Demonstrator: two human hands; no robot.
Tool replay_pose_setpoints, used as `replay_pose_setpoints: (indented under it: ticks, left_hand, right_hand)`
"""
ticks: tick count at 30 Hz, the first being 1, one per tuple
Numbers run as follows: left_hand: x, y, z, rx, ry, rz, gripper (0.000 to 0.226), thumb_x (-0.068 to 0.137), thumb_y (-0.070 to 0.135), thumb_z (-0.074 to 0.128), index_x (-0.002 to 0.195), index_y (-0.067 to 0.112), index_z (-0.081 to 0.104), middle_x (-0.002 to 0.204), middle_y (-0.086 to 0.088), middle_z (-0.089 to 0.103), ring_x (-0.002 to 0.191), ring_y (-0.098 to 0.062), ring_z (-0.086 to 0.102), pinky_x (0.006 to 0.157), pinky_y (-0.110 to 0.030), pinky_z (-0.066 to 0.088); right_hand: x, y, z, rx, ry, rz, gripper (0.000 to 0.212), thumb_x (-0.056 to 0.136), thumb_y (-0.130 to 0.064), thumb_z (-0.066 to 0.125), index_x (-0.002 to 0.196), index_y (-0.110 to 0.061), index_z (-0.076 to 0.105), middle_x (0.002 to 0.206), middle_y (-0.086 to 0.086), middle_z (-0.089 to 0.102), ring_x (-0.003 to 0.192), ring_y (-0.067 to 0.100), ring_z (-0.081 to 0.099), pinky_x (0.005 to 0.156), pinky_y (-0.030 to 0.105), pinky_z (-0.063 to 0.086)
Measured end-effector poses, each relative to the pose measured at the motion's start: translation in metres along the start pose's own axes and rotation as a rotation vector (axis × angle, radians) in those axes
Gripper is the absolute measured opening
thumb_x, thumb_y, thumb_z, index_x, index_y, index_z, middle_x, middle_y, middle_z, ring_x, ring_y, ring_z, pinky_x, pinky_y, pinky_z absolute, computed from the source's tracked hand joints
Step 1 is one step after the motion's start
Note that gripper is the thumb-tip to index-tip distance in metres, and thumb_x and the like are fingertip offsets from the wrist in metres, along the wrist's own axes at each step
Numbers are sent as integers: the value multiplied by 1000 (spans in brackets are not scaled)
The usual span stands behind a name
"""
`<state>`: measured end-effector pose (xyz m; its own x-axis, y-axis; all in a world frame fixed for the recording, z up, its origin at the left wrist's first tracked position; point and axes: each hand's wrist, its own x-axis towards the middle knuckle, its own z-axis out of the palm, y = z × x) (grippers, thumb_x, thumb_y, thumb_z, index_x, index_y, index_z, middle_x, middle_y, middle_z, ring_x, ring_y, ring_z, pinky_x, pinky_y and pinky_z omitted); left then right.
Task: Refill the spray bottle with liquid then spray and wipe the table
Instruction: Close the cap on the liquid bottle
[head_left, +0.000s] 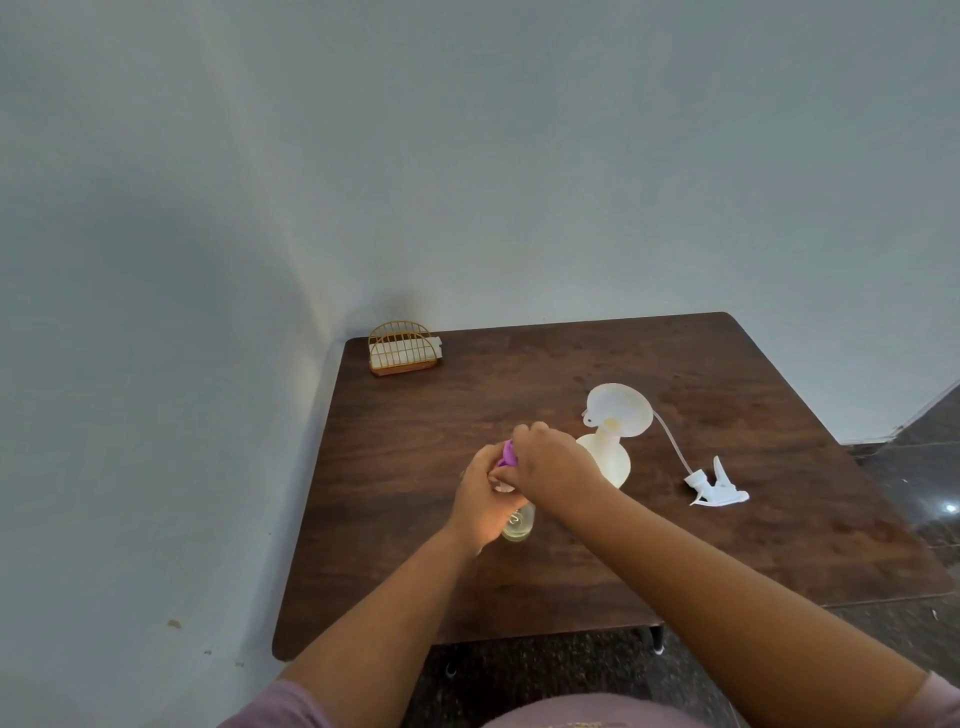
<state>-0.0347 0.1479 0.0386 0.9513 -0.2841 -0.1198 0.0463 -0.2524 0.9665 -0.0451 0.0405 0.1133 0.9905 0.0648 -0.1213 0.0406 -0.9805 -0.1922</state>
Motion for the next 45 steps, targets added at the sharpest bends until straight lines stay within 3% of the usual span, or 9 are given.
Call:
replay_pose_setpoints:
  ticks: [4, 7, 11, 18, 24, 27, 29, 33, 45]
  left_hand:
    - [0, 2, -2, 47, -21, 32, 49, 75, 1, 79, 101, 35, 56, 105, 0, 65, 99, -16, 64, 85, -30, 55]
    - [1, 2, -3, 109, 5, 39, 44, 73, 4, 80, 102, 28, 58, 101, 6, 65, 93, -10, 63, 79, -25, 54]
    - [3, -1, -1, 110, 14, 25, 46, 71, 3, 82, 99, 29, 58, 103, 2, 68, 97, -13, 65, 86, -35, 55]
    - [3, 4, -1, 128, 25, -23, 51, 73, 1, 80, 116, 20, 59, 112, 3, 65, 104, -15, 61, 91, -34, 52]
    - [0, 4, -2, 81, 47, 21, 48, 72, 1, 82, 96, 34, 57, 113, -2, 67, 105, -19, 64, 91, -37, 54]
    - [2, 3, -4, 112, 0, 37, 48, 73, 3, 81, 104, 31, 60, 113, -2, 66, 104, -17, 64, 90, -35, 55]
    - [4, 1, -4, 112, -12, 27, 44, 73, 1, 79, 107, 25, 61, 108, -3, 67, 100, -22, 65, 88, -41, 56]
    - [7, -3, -3, 131, 16, -28, 46, 84, -2, 65, 128, 8, 56, 120, -6, 63, 104, -12, 57, 91, -28, 50]
    - [6, -5, -4, 224, 9, 40, 34, 80, -12, 67, 106, 10, 62, 100, -1, 62, 89, -12, 59, 67, -12, 49]
  right_hand:
    - [-4, 6, -16, -24, -57, 36, 49, 85, -60, 56, 86, -11, 58, 81, 2, 57, 79, 18, 57, 67, 26, 41]
    - [-5, 6, -21, 10, -185, -53, 69, 92, -43, 56, 144, -6, 32, 136, 11, 45, 124, 27, 47, 99, 35, 42]
    - [-5, 2, -18, -91, -189, -119, 69, 91, -10, 60, 150, -17, 25, 138, 11, 42, 123, 28, 49, 99, 34, 44]
    - [-3, 0, -6, -23, -38, -53, 27, 95, -23, 52, 113, -3, 58, 107, 13, 57, 94, 25, 56, 74, 31, 44]
    - [-2, 4, -2, -32, 72, 91, 59, 93, -60, 39, 58, -14, 49, 58, -1, 51, 55, 11, 52, 49, 17, 32]
    - [-3, 9, 2, -6, 100, 67, 69, 89, -68, 37, 108, -6, 62, 104, 8, 63, 93, 20, 62, 72, 23, 49]
    - [-4, 10, 4, 61, 33, -24, 73, 94, -55, 42, 150, -11, 23, 149, 11, 33, 132, 30, 39, 102, 38, 42]
    - [-1, 8, 12, -74, -181, -189, 70, 93, -11, 51, 152, -15, 13, 161, 10, 3, 148, 29, 4, 118, 45, 24]
    - [1, 6, 14, -32, 118, -27, 45, 95, -52, 43, 112, -11, 52, 103, 7, 61, 87, 18, 59, 73, 26, 49]
